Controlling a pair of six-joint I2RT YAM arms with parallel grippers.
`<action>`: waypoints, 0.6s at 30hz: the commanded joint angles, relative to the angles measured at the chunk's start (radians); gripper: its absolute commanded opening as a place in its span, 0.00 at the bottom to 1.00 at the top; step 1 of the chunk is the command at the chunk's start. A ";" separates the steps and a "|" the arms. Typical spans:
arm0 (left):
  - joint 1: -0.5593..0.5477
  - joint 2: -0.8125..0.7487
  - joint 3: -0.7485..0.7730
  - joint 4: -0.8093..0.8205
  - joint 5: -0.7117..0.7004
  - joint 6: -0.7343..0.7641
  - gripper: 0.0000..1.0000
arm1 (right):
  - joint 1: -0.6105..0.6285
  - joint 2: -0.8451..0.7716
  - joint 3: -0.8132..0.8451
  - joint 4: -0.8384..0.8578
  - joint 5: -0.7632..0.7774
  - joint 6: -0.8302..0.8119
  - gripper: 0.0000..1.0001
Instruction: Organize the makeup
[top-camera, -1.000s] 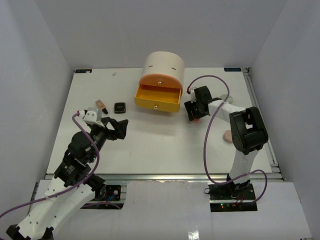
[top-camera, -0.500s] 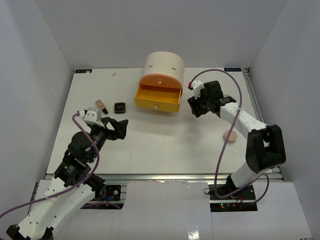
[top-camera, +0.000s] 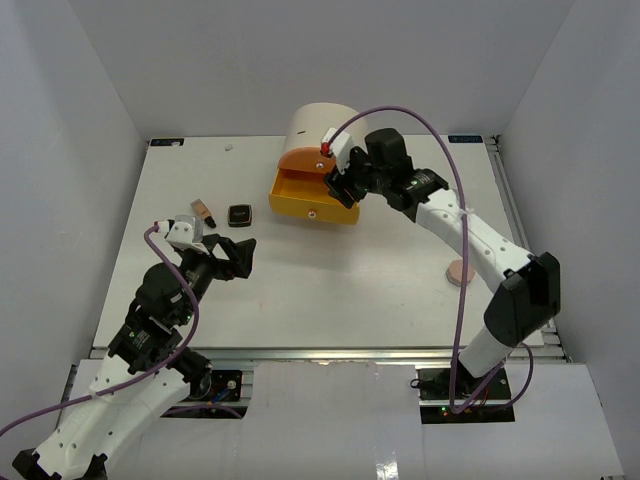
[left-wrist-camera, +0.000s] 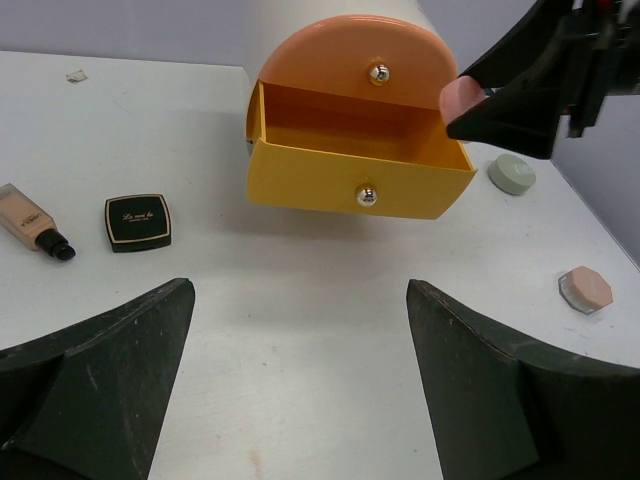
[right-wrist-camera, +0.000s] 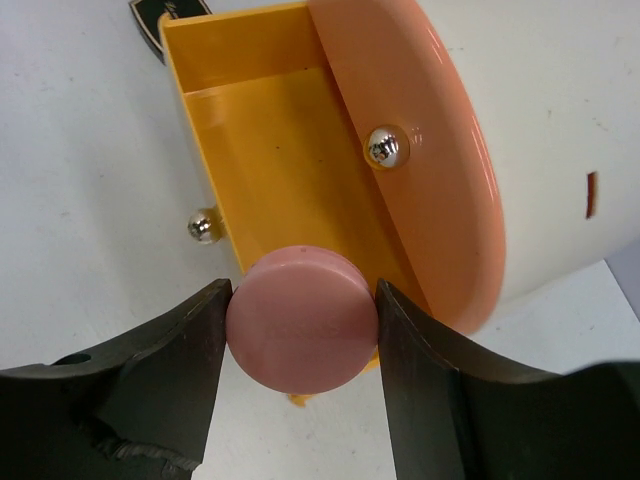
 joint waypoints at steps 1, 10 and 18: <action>0.006 0.002 -0.004 -0.006 -0.025 0.004 0.98 | 0.015 0.111 0.113 -0.006 0.140 0.029 0.31; 0.006 0.015 -0.004 -0.005 -0.009 0.004 0.98 | 0.015 0.124 0.092 -0.007 0.141 0.015 0.87; 0.006 0.027 -0.004 -0.002 0.039 0.003 0.98 | -0.060 -0.075 0.018 -0.112 -0.093 -0.068 0.97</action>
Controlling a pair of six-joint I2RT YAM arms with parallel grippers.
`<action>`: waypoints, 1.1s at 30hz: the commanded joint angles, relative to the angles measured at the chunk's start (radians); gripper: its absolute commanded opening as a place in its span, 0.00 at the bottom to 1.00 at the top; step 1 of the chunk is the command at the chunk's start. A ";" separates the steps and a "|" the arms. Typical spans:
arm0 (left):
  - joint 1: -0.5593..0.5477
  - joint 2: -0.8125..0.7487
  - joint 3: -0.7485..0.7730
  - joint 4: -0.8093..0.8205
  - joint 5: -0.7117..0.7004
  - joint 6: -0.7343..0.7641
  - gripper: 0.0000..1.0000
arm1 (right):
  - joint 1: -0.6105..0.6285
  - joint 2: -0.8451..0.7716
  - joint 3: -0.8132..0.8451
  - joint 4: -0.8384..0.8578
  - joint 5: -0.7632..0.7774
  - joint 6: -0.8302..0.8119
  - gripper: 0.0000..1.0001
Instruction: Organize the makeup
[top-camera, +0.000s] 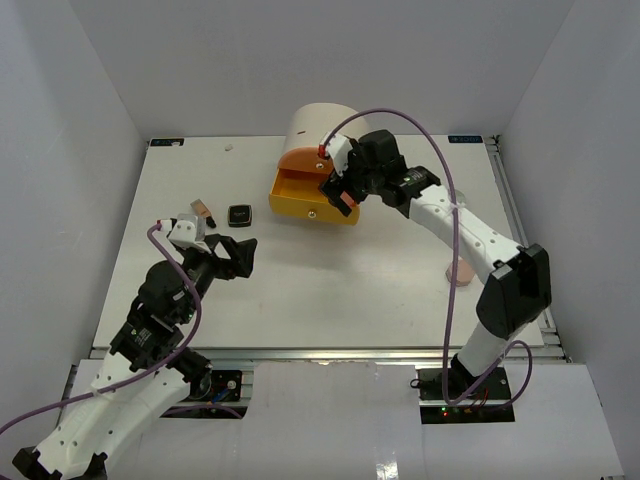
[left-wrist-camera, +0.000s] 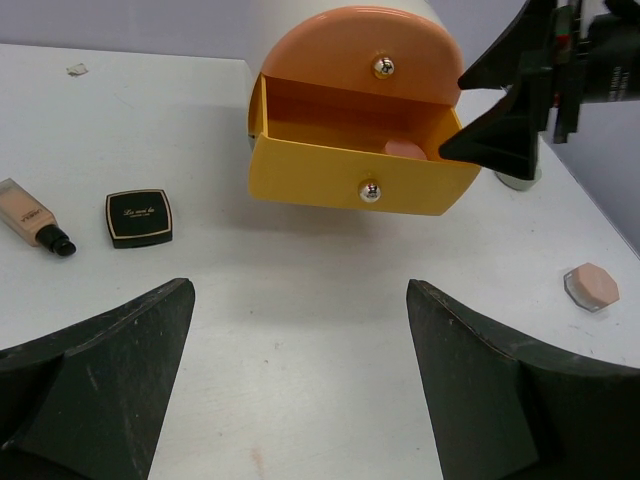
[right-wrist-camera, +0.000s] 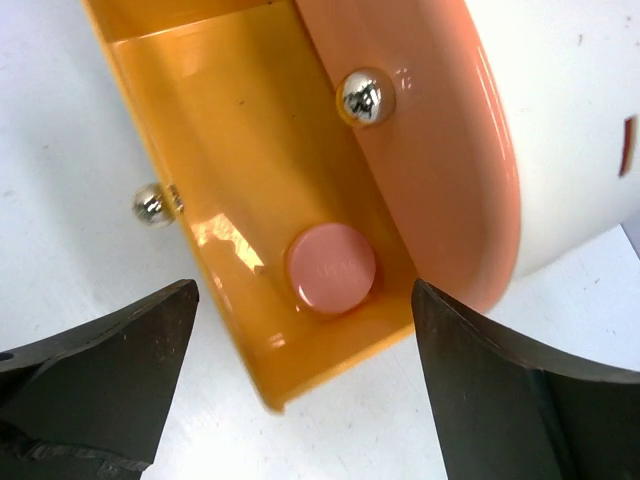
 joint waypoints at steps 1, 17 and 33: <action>0.006 0.014 -0.002 -0.002 0.059 0.001 0.98 | -0.117 -0.207 -0.061 -0.093 -0.221 -0.092 0.98; 0.006 0.016 0.001 0.009 0.162 0.003 0.98 | -0.687 -0.278 -0.516 -0.261 -0.090 -0.046 0.96; 0.006 0.128 0.001 -0.003 0.159 -0.026 0.98 | -0.725 -0.362 -0.579 -0.182 -0.410 -0.024 0.94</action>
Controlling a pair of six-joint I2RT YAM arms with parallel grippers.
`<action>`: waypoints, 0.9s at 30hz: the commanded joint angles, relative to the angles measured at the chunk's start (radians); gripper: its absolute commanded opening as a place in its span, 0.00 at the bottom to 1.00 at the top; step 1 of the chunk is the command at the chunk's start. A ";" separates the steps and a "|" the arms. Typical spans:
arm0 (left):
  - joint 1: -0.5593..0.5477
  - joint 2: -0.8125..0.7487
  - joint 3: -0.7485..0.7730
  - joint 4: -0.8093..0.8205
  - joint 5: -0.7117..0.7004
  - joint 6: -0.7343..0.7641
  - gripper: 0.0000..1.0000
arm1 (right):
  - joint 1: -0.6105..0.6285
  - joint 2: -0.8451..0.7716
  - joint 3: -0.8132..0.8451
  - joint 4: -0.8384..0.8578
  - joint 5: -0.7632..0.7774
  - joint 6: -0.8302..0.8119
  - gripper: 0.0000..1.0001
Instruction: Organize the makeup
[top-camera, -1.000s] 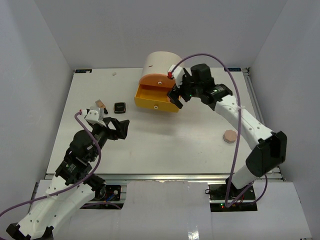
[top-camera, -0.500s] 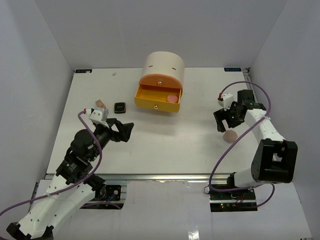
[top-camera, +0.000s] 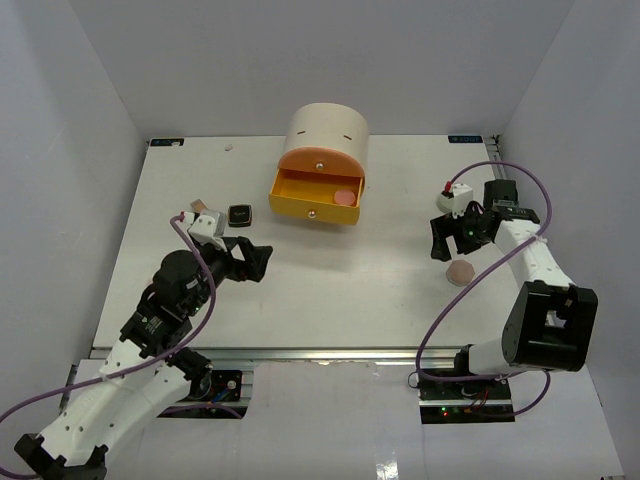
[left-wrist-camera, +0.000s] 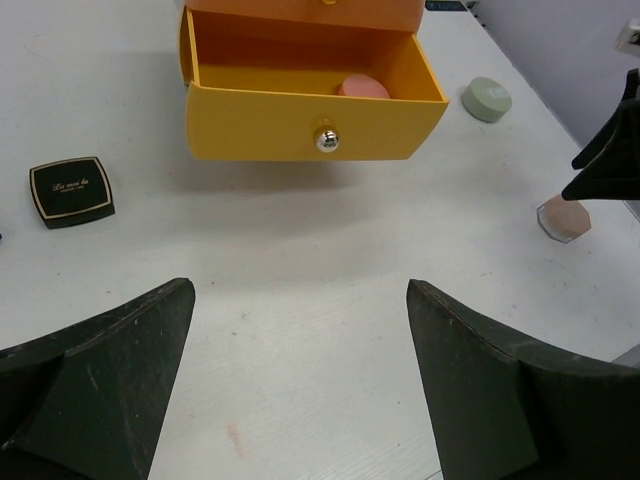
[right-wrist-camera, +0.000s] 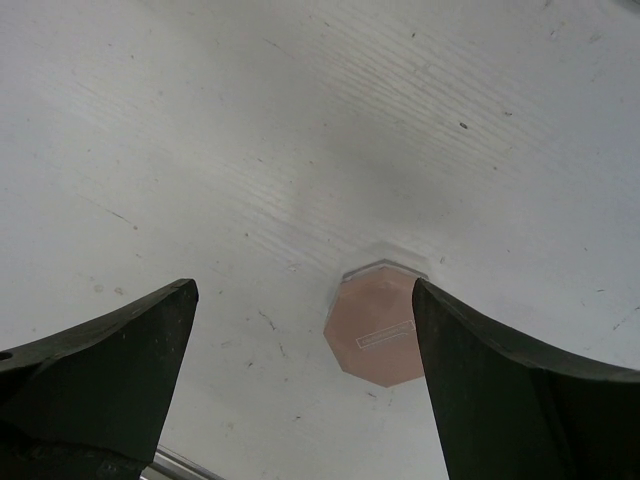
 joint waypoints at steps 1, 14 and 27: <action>0.006 0.050 0.003 -0.006 0.017 -0.027 0.98 | -0.011 -0.078 -0.044 0.085 -0.168 0.024 0.94; 0.006 0.392 0.081 -0.066 0.251 -0.075 0.97 | -0.047 -0.117 -0.107 0.097 -0.182 -0.073 0.93; 0.006 0.350 0.059 -0.077 0.229 -0.066 0.97 | -0.057 0.027 -0.026 0.059 -0.013 -0.029 0.90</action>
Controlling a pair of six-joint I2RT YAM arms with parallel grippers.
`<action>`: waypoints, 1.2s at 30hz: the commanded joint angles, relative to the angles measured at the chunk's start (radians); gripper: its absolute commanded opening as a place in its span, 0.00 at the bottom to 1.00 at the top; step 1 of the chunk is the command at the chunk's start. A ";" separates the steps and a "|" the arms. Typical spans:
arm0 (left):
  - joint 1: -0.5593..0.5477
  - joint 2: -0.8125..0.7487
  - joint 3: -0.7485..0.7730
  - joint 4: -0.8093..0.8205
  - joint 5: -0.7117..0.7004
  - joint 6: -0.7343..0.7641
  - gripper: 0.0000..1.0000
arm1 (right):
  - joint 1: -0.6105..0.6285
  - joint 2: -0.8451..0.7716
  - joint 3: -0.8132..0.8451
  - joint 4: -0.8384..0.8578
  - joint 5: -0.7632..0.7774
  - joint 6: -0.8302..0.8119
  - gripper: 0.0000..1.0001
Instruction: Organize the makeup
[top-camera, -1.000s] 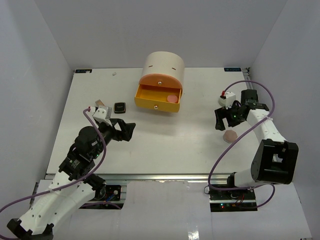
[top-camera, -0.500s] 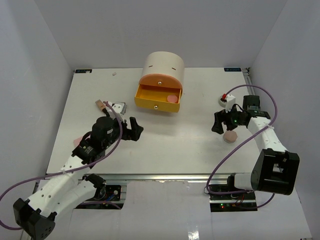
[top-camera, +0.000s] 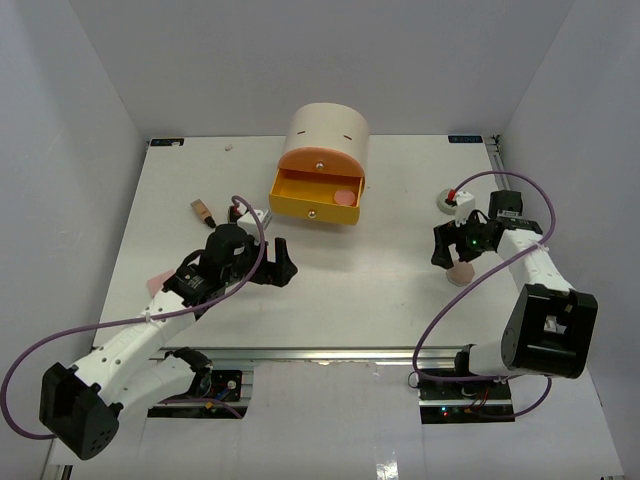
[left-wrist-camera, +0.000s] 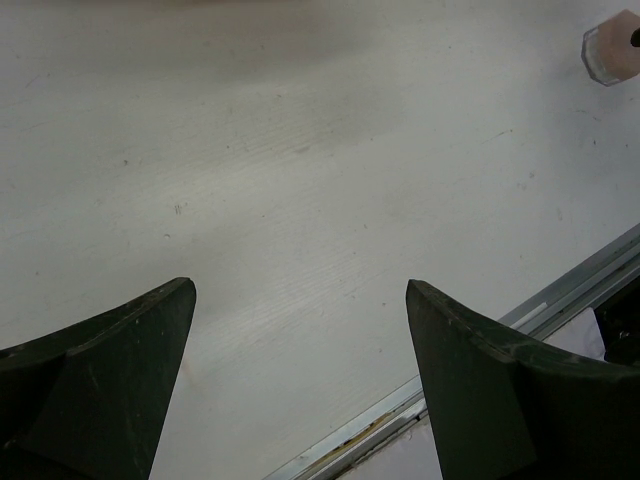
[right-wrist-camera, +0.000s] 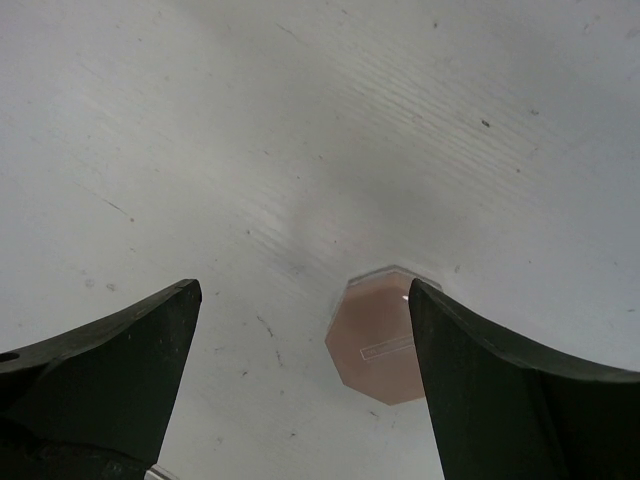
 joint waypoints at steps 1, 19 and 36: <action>0.003 -0.041 0.018 -0.002 0.023 0.001 0.97 | -0.002 0.084 0.082 -0.009 0.092 0.048 0.90; 0.003 -0.097 0.015 0.000 0.015 0.002 0.98 | 0.027 0.223 0.027 0.021 0.418 0.118 0.90; 0.003 -0.087 0.012 0.000 -0.004 0.004 0.98 | 0.031 0.159 0.062 -0.010 0.283 0.057 0.27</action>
